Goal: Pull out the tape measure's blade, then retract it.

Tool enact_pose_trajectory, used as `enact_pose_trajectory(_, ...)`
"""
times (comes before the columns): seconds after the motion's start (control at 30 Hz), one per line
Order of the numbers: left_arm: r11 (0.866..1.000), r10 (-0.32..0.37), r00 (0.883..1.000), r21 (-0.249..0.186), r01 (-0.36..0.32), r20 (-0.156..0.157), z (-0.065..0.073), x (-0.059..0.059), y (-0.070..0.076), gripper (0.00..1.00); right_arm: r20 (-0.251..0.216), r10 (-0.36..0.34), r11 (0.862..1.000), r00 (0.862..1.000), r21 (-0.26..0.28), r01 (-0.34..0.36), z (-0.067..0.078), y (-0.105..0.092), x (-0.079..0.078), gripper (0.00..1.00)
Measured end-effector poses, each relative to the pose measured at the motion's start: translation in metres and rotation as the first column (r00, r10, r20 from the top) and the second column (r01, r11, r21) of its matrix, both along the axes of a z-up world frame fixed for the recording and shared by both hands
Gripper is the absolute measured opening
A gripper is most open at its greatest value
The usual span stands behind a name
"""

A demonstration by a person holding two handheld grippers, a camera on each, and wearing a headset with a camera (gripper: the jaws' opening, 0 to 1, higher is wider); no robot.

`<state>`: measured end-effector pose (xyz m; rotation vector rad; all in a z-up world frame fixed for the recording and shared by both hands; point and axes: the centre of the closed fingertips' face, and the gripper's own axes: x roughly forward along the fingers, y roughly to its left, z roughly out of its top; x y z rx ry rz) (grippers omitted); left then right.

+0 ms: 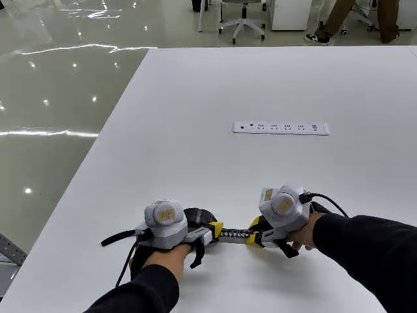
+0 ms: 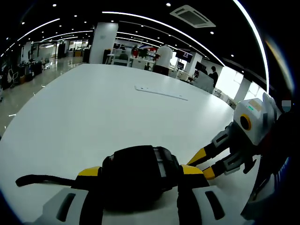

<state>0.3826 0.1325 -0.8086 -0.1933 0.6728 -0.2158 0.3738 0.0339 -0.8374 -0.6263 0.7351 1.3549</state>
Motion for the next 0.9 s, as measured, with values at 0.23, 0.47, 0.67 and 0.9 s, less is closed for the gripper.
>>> enact_pose_trajectory(0.23,1.000,0.004,1.000,-0.002,-0.004,-0.001,0.000,0.000,0.000,0.60,-0.003,-0.011,1.000,1.000,0.002,0.011,-0.001,0.009,0.002,0.12)
enact_pose_trajectory(0.47,1.000,0.005,1.000,-0.001,-0.005,-0.002,0.000,0.000,0.000,0.60,0.003,-0.004,1.000,1.000,0.010,0.004,-0.002,0.014,0.000,0.12)
enact_pose_trajectory(0.67,1.000,0.003,1.000,-0.002,-0.003,-0.005,0.000,0.000,0.000,0.60,0.022,0.019,1.000,1.000,0.015,-0.020,-0.002,0.016,-0.002,0.13)
enact_pose_trajectory(0.9,1.000,0.003,1.000,-0.003,-0.004,-0.004,0.000,-0.001,0.000,0.60,0.045,0.027,0.999,0.999,0.023,-0.028,-0.001,0.009,-0.005,0.11)
